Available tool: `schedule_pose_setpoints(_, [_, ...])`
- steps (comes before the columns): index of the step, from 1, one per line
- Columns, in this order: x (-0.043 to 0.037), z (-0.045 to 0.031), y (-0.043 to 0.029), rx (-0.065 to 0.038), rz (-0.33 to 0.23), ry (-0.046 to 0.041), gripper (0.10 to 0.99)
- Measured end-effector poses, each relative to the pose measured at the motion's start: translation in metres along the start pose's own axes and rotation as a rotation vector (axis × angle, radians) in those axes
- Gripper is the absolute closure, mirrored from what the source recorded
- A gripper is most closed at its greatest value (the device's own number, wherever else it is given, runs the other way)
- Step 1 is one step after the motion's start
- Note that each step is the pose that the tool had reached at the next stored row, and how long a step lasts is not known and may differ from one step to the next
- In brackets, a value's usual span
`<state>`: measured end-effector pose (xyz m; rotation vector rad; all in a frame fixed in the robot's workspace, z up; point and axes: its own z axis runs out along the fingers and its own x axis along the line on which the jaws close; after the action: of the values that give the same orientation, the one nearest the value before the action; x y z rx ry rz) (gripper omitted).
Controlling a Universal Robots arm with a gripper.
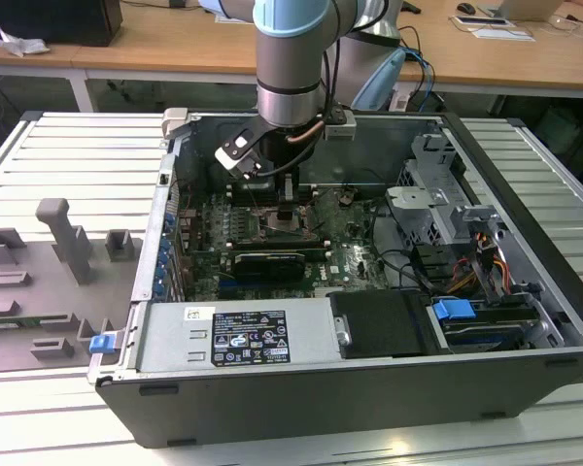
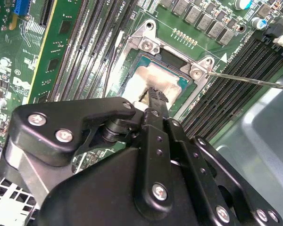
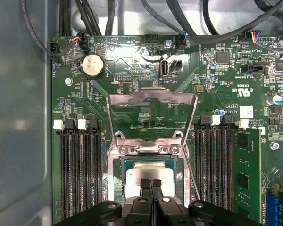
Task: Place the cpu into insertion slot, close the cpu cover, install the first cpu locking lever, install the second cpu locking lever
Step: 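Place the cpu into insertion slot, then close the cpu cover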
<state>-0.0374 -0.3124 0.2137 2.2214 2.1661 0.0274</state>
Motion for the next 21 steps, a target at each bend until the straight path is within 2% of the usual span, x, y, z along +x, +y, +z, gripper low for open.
schedule_pose_setpoints(4, [0.0, -0.0005, 0.0, 0.0, 0.0, 0.0001, 0.98])
schedule_pose_setpoints(9, [-0.0001, -0.0051, 0.0002, 0.0, 0.0, -0.0002, 0.98])
schedule_pose_setpoints(16, [-0.0002, -0.0163, 0.0007, 0.0, 0.0, -0.0019, 0.98])
schedule_pose_setpoints(17, [-0.0003, -0.0194, 0.0008, 0.0, 0.0, -0.0023, 0.98])
schedule_pose_setpoints(19, [-0.0005, -0.0358, 0.0014, 0.0, 0.0, -0.006, 0.98])
schedule_pose_setpoints(21, [-0.0007, -0.0457, 0.0018, 0.0, 0.0, -0.0105, 0.98])
